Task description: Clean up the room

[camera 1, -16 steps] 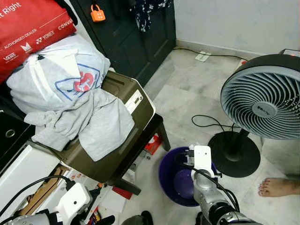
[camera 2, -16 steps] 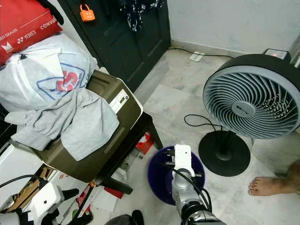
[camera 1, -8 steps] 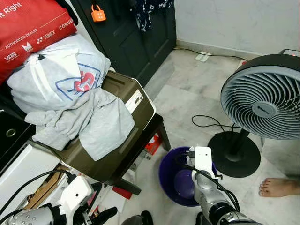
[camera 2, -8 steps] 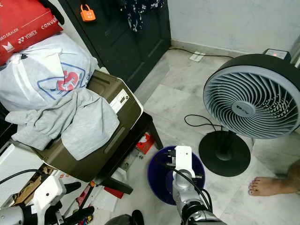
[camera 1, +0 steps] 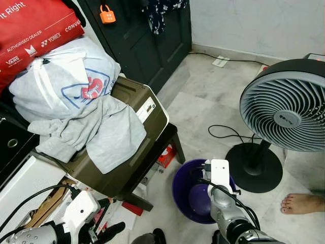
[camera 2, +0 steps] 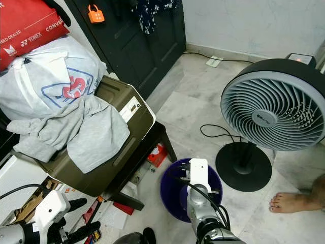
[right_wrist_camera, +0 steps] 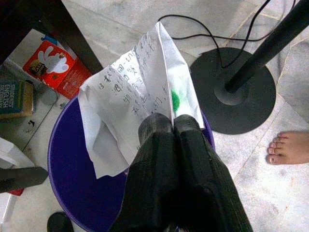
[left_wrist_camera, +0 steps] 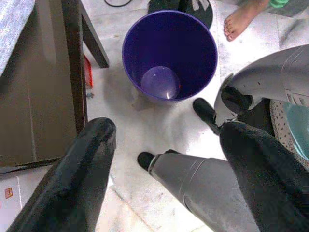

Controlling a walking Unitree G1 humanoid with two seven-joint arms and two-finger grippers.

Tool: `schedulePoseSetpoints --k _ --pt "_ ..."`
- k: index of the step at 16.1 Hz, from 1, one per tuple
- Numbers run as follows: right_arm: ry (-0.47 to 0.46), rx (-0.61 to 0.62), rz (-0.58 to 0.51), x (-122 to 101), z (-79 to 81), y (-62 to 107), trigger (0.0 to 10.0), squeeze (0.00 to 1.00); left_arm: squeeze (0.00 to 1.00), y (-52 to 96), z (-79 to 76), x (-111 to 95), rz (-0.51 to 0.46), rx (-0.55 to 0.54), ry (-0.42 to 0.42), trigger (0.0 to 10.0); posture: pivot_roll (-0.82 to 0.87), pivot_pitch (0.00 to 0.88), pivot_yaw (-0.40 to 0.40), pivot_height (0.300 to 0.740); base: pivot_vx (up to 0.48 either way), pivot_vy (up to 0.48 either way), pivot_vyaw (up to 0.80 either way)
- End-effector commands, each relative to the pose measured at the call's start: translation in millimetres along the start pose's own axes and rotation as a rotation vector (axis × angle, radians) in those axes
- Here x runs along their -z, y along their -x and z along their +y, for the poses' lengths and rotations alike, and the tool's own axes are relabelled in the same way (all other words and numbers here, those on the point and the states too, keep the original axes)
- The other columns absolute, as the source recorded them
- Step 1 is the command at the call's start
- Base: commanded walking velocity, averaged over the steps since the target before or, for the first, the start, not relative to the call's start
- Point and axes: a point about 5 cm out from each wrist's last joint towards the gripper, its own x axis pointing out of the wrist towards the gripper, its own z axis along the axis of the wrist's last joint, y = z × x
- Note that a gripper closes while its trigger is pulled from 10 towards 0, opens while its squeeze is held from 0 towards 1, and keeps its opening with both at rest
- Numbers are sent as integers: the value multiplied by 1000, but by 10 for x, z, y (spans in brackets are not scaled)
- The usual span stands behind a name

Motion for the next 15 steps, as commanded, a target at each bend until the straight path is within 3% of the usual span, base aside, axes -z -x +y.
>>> schedulePoseSetpoints --k 1,2,3,6,7,8,9,10,14,15 --pt "-2 -23 44 91 86 41 10000 0 0 51 29 83 39 -20 12 0 85 230 237 740 0 0 0" --pt "-3 -23 46 92 87 41 10000 0 0 45 25 90 45 -19 9 0 84 229 238 740 0 0 0" --pt "-37 -38 45 84 101 43 10000 1000 0 35 24 102 54 -23 7 10000 81 226 238 740 0 0 0" --pt "1 -7 55 61 57 18 10000 1000 0 -52 52 88 35 -46 36 10000 61 210 230 740 0 0 0" --pt "1 -11 43 15 51 2 10000 78 0 -102 62 68 21 -51 31 10000 49 201 224 740 0 0 0" --pt "5 -12 10 -48 39 -12 10000 0 216 -161 73 40 2 -55 24 10000 29 184 214 740 0 0 0" --pt "7 -20 -40 -130 21 -26 10000 0 243 -253 94 8 -20 -65 17 10000 8 163 203 740 0 0 0" --pt "19 -18 -82 -213 -24 -49 10000 0 0 -374 143 -50 -49 -89 8 10000 -27 125 185 740 0 0 0" --pt "1 10 -255 -565 -172 -63 10000 0 0 -599 284 -362 -212 -184 46 10000 -90 49 153 740 0 0 0" --pt "-5 -8 -342 -734 -215 -22 10000 133 0 -671 341 -496 -279 -249 49 10000 -108 23 142 740 0 0 0"
